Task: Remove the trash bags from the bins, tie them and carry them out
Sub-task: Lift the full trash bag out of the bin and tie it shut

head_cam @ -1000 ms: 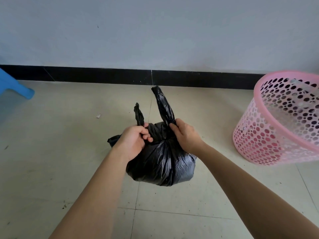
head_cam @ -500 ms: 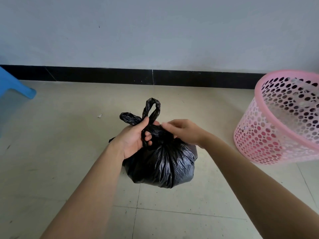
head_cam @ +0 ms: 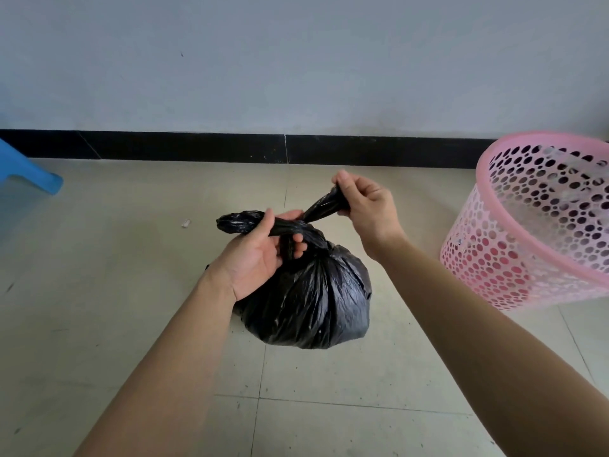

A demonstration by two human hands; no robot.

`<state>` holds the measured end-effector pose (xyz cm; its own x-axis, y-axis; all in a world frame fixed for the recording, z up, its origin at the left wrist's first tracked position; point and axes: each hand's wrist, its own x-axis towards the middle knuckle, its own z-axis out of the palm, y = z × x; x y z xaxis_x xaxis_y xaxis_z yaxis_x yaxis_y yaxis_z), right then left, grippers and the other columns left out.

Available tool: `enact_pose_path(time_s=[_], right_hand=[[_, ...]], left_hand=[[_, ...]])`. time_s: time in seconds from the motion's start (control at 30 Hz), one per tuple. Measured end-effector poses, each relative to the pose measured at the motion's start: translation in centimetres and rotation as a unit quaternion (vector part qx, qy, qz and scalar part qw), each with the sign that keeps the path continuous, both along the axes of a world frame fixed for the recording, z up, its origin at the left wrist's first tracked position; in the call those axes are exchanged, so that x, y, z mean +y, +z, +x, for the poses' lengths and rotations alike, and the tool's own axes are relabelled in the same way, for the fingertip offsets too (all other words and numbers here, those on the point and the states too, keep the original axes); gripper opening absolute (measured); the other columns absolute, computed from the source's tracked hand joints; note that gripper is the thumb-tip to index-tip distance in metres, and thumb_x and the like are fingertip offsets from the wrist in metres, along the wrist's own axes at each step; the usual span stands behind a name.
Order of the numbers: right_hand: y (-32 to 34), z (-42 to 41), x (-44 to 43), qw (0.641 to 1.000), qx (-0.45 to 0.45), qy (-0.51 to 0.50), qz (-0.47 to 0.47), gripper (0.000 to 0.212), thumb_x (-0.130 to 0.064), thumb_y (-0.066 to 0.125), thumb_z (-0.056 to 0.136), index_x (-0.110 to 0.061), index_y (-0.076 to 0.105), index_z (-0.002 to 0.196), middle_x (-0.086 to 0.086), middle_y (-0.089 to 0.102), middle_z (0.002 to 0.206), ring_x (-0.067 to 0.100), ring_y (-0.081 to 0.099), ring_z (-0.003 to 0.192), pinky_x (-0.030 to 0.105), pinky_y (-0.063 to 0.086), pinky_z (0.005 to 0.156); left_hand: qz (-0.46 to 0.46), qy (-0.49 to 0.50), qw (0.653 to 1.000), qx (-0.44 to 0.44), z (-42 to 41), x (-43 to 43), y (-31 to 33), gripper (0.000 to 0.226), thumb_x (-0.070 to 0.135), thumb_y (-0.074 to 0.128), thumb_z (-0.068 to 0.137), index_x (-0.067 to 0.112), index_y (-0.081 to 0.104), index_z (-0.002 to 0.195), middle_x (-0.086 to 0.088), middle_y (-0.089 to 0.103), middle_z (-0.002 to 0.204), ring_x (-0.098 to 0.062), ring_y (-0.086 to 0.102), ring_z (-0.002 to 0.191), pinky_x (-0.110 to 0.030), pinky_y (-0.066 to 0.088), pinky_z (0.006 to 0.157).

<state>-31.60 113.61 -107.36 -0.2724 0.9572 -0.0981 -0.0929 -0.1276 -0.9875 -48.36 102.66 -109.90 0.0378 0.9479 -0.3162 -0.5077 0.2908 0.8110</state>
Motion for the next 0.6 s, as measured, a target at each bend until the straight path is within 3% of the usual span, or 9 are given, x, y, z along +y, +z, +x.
enact_pose_path(time_s=[0.1, 0.2, 0.3, 0.4, 0.53, 0.6], right_hand=[[0.2, 0.1, -0.4, 0.999, 0.045, -0.009, -0.023, 0.022, -0.027, 0.057, 0.101, -0.016, 0.068, 0.085, -0.004, 0.061, 0.075, 0.006, 0.063, 0.070, 0.023, 0.055, 0.068], [0.8, -0.2, -0.7, 0.995, 0.092, -0.004, -0.046, 0.025, -0.025, 0.053, 0.102, -0.014, 0.066, 0.083, -0.004, 0.059, 0.072, 0.004, 0.060, 0.065, 0.024, 0.056, 0.072], [1.4, -0.1, -1.1, 0.988, 0.141, 0.013, -0.066, 0.026, -0.026, 0.053, 0.103, -0.014, 0.066, 0.084, -0.003, 0.059, 0.073, 0.006, 0.057, 0.066, 0.021, 0.054, 0.067], [2.0, 0.3, -1.2, 0.973, 0.207, 0.031, -0.095, 0.025, -0.025, 0.051, 0.103, -0.014, 0.064, 0.085, -0.002, 0.055, 0.073, 0.007, 0.055, 0.065, 0.021, 0.054, 0.069], [1.5, 1.0, -1.4, 0.963, 0.221, 0.097, -0.118, 0.027, -0.025, 0.045, 0.106, -0.014, 0.060, 0.085, -0.002, 0.051, 0.074, 0.007, 0.050, 0.065, 0.021, 0.054, 0.070], [0.5, 1.3, -1.5, 0.964, 0.192, 0.121, -0.136, 0.028, -0.026, 0.042, 0.106, -0.014, 0.055, 0.085, -0.002, 0.046, 0.070, 0.008, 0.045, 0.061, 0.023, 0.054, 0.068]], left_hand=[[0.014, 0.009, 0.999, -0.046, 0.1, -0.3, -0.2, 0.045, 0.049, 0.030, 0.103, 0.017, 0.062, 0.103, -0.014, 0.069, 0.104, -0.029, 0.065, 0.108, -0.044, 0.047, 0.101], [0.000, 0.006, 0.999, -0.054, 0.2, -0.2, -0.2, 0.045, 0.053, 0.025, 0.102, 0.020, 0.047, 0.080, -0.021, 0.069, 0.113, -0.032, 0.065, 0.112, -0.047, 0.044, 0.100], [-0.018, 0.004, 0.999, -0.047, 0.3, 0.0, -0.2, 0.044, 0.054, 0.023, 0.103, 0.022, 0.035, 0.074, -0.025, 0.066, 0.121, -0.031, 0.066, 0.112, -0.047, 0.042, 0.102], [-0.032, -0.004, 0.998, -0.058, -0.1, 0.1, -0.3, 0.043, 0.052, 0.029, 0.103, 0.023, 0.034, 0.072, -0.027, 0.062, 0.130, -0.031, 0.063, 0.119, -0.048, 0.039, 0.106], [-0.042, 0.059, 0.997, -0.023, -0.2, 0.0, 0.3, 0.037, 0.034, 0.053, 0.098, 0.019, 0.064, 0.066, -0.020, 0.068, 0.120, -0.027, 0.066, 0.114, -0.041, 0.050, 0.096], [-0.042, 0.110, 0.993, -0.003, -0.2, -0.1, 0.1, 0.019, 0.021, 0.070, 0.089, 0.014, 0.061, 0.073, -0.020, 0.068, 0.109, -0.027, 0.069, 0.105, -0.039, 0.057, 0.084]])
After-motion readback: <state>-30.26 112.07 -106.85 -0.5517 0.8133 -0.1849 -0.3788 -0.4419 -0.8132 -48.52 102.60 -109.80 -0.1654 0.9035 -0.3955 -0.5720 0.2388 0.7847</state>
